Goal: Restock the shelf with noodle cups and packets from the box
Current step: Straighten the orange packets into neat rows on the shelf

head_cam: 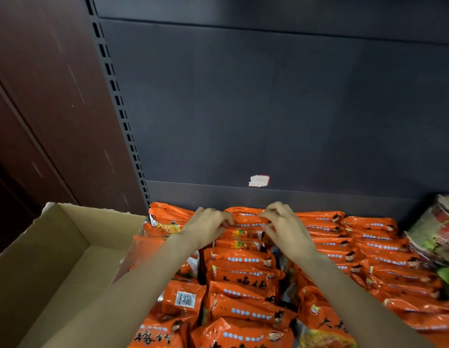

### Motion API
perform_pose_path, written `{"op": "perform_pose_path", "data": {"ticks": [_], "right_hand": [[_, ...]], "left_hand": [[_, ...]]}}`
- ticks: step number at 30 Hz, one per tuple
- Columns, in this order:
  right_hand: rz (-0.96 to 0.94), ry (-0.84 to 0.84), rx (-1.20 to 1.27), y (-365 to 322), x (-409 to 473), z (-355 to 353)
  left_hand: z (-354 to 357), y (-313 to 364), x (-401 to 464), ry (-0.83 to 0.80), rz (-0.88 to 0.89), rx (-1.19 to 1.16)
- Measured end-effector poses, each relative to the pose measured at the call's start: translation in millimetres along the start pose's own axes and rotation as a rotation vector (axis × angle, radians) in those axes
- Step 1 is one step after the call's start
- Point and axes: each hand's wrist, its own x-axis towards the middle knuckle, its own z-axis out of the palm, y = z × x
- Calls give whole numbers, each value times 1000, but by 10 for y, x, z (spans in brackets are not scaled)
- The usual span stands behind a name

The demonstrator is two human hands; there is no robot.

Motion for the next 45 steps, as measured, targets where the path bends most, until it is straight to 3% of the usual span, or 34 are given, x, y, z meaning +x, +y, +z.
{"op": "perform_pose_path", "data": {"ticks": [3,10,15,21,26,30,33,39,45], "right_hand": [[5,-156,3,-98,-24,42],[151,-125,-260,-193,-57,-45],[222,-116,-165,-176,-77,-60],[209,-159,-200,-127,-68,-81],[49,-91,82,-217,-13,-54],[159,-1,308,-220,31,-26],[217,27,356,-121,20,-19],[300,86,419,-66,-21,55],[302,88,499,-26,-65,47]], "left_hand": [[-20,9,12,35,-11,-37],[-39,22,-8,100,-84,-53],[-50,-22,-50,172,-192,-32],[-99,9,-74,256,-118,-79],[-81,143,-6,227,3,-144],[-83,119,15,144,-24,-297],[-55,-15,-30,39,-99,-155],[17,-113,-58,-147,-32,54],[-80,-53,-59,34,-3,77]]}}
